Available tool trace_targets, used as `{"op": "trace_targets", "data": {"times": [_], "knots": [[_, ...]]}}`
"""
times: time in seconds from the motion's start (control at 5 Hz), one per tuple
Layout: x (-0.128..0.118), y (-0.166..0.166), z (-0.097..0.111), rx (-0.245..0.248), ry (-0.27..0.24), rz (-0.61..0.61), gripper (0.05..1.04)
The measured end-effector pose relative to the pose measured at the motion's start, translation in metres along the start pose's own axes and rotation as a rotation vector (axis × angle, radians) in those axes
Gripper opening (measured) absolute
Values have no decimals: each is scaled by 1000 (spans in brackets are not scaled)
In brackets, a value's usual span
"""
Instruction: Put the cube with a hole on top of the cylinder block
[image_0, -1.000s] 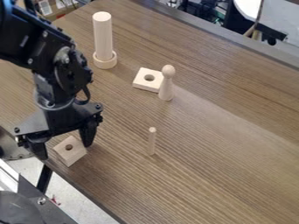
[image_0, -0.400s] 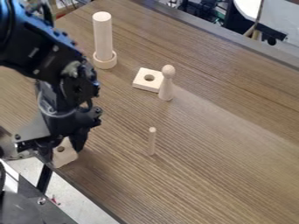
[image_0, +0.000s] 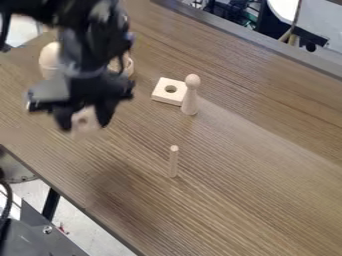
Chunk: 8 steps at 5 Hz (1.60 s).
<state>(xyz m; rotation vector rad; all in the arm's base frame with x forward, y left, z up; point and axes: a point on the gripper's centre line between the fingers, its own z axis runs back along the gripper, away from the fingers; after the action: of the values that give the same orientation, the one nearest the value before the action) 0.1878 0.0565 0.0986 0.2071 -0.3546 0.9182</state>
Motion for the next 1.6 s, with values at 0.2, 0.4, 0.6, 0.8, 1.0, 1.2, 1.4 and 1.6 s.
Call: {"op": "trace_targets", "data": {"times": [0.2, 0.4, 0.6, 0.8, 1.0, 1.2, 1.4, 1.6], "knots": [[9, -15, 22, -49, -27, -54, 555], [11, -30, 34, -102, -30, -77, 555], [10, -47, 40, -142, -8, -120, 555], [5, -58, 38, -150, 14, -166, 555], [-1, -66, 37, -155, 30, -195, 555], [-8, -70, 39, -163, 38, -205, 555], [-16, -73, 41, -162, 46, -210, 555], [-26, -76, 42, -162, 60, -209, 555]]}}
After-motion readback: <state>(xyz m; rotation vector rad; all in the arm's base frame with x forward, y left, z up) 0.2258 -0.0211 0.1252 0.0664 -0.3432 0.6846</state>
